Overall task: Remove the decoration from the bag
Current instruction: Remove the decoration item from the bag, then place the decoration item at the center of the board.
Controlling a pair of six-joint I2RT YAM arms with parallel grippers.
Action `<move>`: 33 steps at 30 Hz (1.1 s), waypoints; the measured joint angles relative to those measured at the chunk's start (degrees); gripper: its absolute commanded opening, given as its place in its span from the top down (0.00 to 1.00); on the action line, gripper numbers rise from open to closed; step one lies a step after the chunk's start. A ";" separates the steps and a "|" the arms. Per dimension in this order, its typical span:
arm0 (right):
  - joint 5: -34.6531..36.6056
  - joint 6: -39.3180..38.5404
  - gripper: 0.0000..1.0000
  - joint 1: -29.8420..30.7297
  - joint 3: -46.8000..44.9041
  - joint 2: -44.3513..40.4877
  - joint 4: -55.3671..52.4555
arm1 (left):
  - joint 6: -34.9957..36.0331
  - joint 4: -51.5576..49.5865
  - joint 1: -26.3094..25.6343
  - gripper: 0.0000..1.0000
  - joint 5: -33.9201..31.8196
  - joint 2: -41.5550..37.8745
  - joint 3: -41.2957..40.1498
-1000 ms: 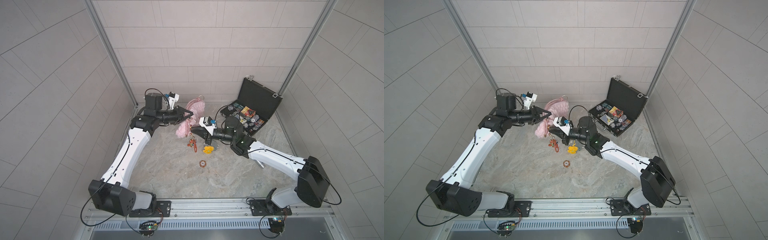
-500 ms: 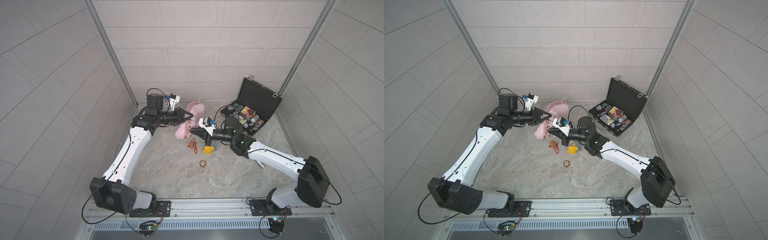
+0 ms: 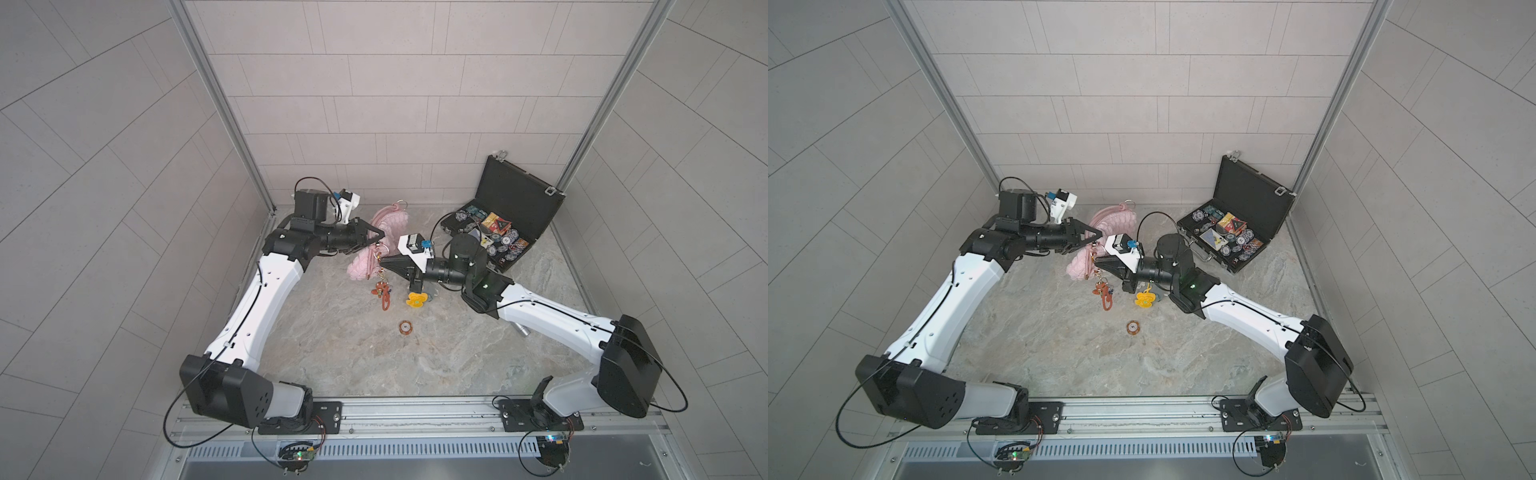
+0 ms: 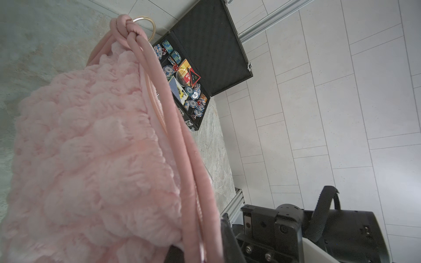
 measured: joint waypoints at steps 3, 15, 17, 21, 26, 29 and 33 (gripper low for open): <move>0.63 0.00 1.00 -0.17 -0.33 -1.03 -0.42 | 3.72 -3.39 0.04 1.00 -2.89 0.98 1.51; 2.73 1.38 1.00 -3.43 -6.71 0.35 -3.34 | 14.95 -12.50 1.73 1.00 -10.49 9.53 7.69; 2.49 1.86 1.00 -3.50 -6.69 3.30 -3.39 | 16.31 -13.05 1.73 1.00 -11.28 10.45 6.71; 1.14 2.51 1.00 -3.56 -6.01 9.27 -3.96 | 18.80 -13.60 1.73 0.99 -11.56 12.26 4.90; 0.42 2.62 1.00 -3.93 -5.79 12.94 -5.18 | 21.44 -13.40 1.66 0.98 -10.64 13.22 2.64; 0.96 2.58 1.00 -4.81 -5.20 13.62 -7.08 | 22.29 -13.18 1.55 0.98 -10.05 13.55 1.33; 2.32 2.58 0.94 -6.99 -4.81 13.64 -9.53 | 23.61 -12.98 1.27 0.96 -9.84 14.27 -0.04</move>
